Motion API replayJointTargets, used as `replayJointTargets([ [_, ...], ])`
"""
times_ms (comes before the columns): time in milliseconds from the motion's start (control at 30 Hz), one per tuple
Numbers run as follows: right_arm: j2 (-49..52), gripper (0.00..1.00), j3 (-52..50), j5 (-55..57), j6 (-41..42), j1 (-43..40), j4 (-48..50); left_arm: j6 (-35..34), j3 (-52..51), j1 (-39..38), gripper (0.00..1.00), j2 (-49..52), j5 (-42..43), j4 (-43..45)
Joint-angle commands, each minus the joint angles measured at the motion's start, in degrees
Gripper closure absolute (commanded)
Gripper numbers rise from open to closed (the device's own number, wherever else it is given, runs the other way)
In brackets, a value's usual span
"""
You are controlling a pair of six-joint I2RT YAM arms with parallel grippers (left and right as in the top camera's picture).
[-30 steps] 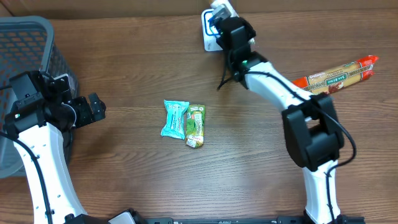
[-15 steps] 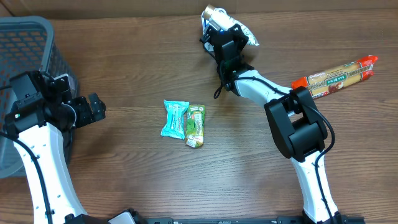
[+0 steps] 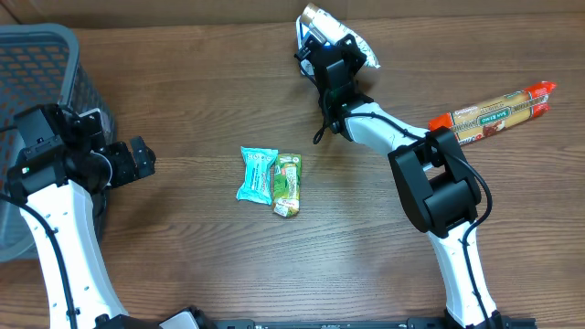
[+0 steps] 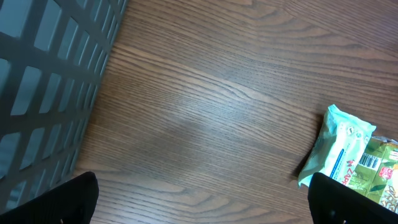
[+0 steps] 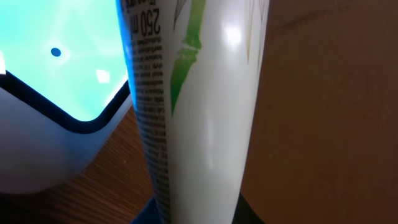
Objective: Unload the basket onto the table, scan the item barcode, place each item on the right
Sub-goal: 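Carry the white tube up to the scanner face and hold it there, then carry the white tube right and set it down near the spaghetti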
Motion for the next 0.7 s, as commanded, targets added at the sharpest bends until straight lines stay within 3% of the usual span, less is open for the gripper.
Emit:
replayJointTargets([
  [0, -1.66, 0.96, 1.42, 0.85, 3.72, 0.85, 1.29, -1.14, 0.59, -0.13, 0.00, 0.44, -0.31, 0.00],
  [167, -6.99, 0.97, 1.42, 0.81, 12.72, 2.43, -5.60, -1.16, 0.59, -0.13, 0.00, 0.44, -0.31, 0.02],
  [267, -15.54, 0.97, 1.42, -2.56, 25.86, 2.51, -19.56, -1.16, 0.59, -0.13, 0.00, 0.44, -0.31, 0.02],
  [433, -29.20, 0.97, 1.42, -17.90, 48.87, 0.55, -40.11, -1.14, 0.59, -0.13, 0.00, 0.44, -0.31, 0.02],
  [667, -44.24, 0.96, 1.42, -36.68, 80.91, -10.93, -65.35, -1.14, 0.59, -0.13, 0.00, 0.44, -0.31, 0.00],
])
